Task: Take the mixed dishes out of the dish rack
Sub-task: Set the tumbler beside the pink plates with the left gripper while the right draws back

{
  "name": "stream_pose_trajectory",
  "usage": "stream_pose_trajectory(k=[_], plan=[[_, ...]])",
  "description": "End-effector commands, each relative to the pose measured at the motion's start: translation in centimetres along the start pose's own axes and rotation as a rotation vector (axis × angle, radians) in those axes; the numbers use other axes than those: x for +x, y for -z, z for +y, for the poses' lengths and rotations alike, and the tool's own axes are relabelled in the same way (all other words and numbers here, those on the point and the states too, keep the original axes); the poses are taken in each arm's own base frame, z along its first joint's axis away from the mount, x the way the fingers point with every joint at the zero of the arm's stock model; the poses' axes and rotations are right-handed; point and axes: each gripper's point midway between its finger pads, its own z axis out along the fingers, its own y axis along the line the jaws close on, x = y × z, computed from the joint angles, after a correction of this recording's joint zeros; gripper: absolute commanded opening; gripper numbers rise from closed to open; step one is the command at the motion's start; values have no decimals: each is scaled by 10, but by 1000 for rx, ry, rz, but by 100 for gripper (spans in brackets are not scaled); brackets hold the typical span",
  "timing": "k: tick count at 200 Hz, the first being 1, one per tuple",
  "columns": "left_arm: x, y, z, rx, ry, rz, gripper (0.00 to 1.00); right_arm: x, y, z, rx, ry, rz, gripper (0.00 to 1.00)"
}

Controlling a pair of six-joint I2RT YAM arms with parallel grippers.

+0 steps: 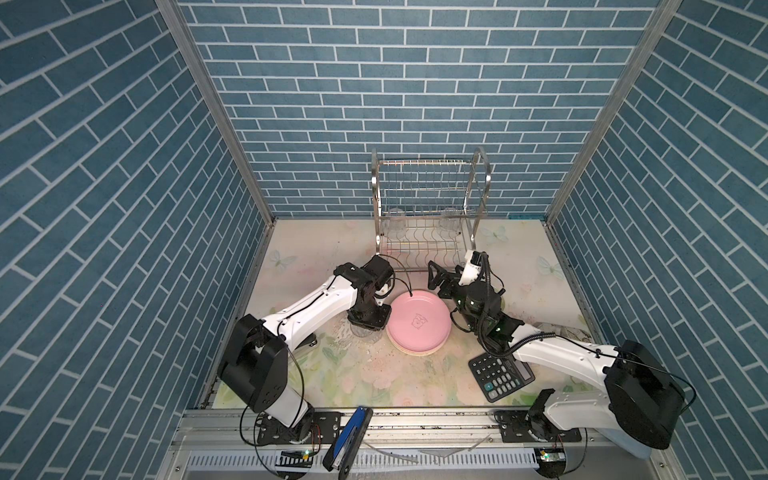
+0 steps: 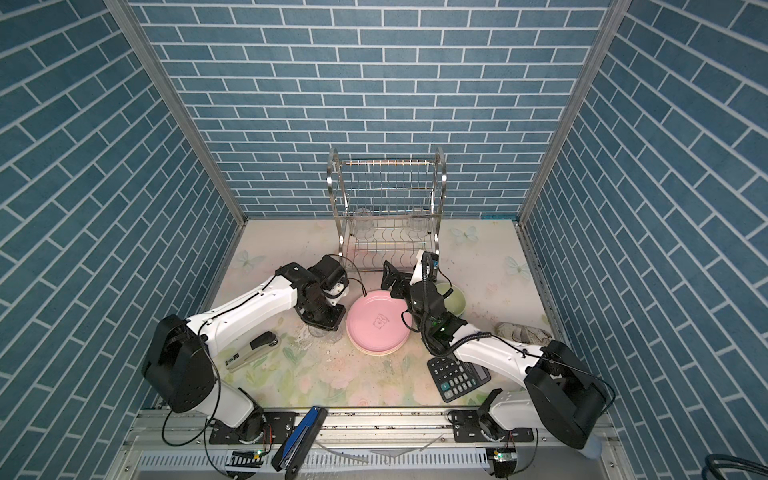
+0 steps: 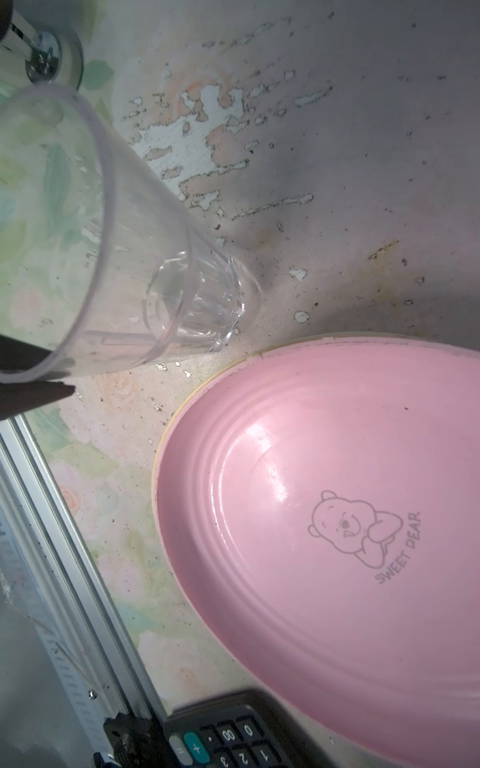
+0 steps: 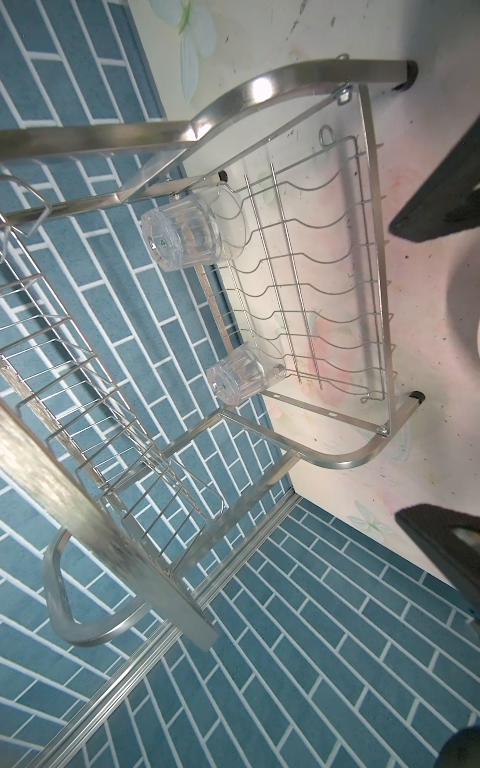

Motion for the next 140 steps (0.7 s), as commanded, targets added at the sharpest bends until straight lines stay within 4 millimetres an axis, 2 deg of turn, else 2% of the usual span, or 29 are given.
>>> stream_pose_trajectory(k=[1,58,67,80,87,120,140], plan=[[0,-6,-5,5,-19,19,0,-15,-2,9,-6,15,-36,99],[-6,-14,-23,19,-59,44,0,-9,-5,3,18,31,-32,99],[-6,-14,-25,21,-62,44,7,-8,-6,1,23,33,-31,99],[-7,-13,-26,21,-57,42,23,-6,-7,1,26,38,-28,99],[-7,-13,-26,21,-57,42,28,-5,-7,0,28,39,-26,99],[-9,0,-31,43,-59,-3,31,0,-10,-4,41,49,-17,99],[-17,22,-37,67,-67,-86,32,2,-16,-2,50,93,-9,99]])
